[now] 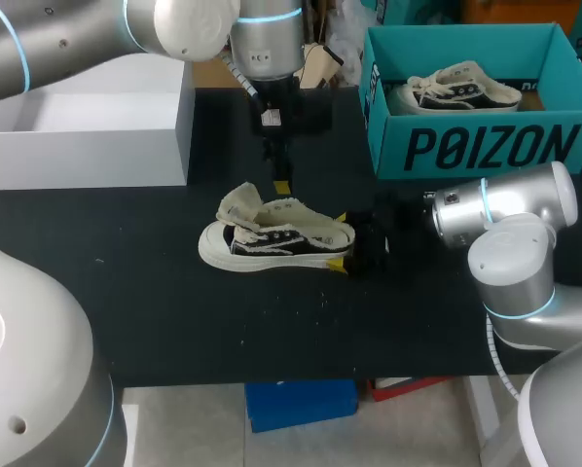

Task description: Take the shoe out of the shoebox, open the shoe tongue, remove and reinsert the insole, then place the shoe into the shoebox

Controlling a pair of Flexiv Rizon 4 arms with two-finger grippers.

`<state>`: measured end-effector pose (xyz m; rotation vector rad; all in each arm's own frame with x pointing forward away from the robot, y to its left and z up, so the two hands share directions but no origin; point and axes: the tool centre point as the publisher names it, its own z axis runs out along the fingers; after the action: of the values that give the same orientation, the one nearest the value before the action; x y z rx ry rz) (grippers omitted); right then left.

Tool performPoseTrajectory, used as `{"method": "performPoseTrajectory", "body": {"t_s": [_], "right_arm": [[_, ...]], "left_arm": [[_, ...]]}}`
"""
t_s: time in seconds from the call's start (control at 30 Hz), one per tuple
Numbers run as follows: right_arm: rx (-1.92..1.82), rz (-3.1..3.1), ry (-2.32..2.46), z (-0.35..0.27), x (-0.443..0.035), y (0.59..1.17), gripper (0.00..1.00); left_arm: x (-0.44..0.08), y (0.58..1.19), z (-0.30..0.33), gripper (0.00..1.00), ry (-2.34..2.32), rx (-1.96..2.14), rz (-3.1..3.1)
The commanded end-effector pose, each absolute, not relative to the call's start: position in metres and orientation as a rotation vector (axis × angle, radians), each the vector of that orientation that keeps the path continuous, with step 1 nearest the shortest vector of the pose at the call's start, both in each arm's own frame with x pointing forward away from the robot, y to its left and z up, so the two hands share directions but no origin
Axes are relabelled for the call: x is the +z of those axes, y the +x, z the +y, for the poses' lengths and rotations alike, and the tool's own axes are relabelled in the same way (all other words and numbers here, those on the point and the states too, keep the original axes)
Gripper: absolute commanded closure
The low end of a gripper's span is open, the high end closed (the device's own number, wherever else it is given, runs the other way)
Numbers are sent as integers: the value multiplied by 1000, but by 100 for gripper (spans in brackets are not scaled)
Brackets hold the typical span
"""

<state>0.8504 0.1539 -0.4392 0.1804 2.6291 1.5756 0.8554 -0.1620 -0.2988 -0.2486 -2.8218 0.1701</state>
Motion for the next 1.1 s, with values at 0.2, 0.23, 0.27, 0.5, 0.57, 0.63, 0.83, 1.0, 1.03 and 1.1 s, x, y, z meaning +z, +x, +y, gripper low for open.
{"method": "performPoseTrajectory", "body": {"t_s": [0.2,0.23,0.27,0.5,0.57,0.63,0.83,1.0,1.03,1.1], "right_arm": [[1572,2632,183,153,-440,851,100],[1572,2632,183,153,-440,851,100],[1572,2632,183,153,-440,851,100],[1572,2632,183,153,-440,851,100],[1572,2632,183,153,-440,851,100],[1572,2632,183,153,-440,851,100],[1572,2632,183,153,-440,851,100],[1572,2632,183,153,-440,851,100],[1572,2632,183,153,-440,851,100],[1572,2632,183,153,-440,851,100]], "left_arm": [[-327,856,-169,100,-243,170,-2807],[-329,855,-170,100,-244,172,-2804],[-331,855,-170,100,-244,170,-2801],[-349,844,-176,100,-236,188,-2774],[-354,842,-177,100,-234,187,-2770],[-360,839,-178,100,-225,191,-2762],[-367,829,-179,100,-207,207,-2748],[-367,829,-179,100,-207,207,-2748],[-367,829,-179,100,-207,207,-2748],[-367,829,-179,100,-207,207,-2748]]}}
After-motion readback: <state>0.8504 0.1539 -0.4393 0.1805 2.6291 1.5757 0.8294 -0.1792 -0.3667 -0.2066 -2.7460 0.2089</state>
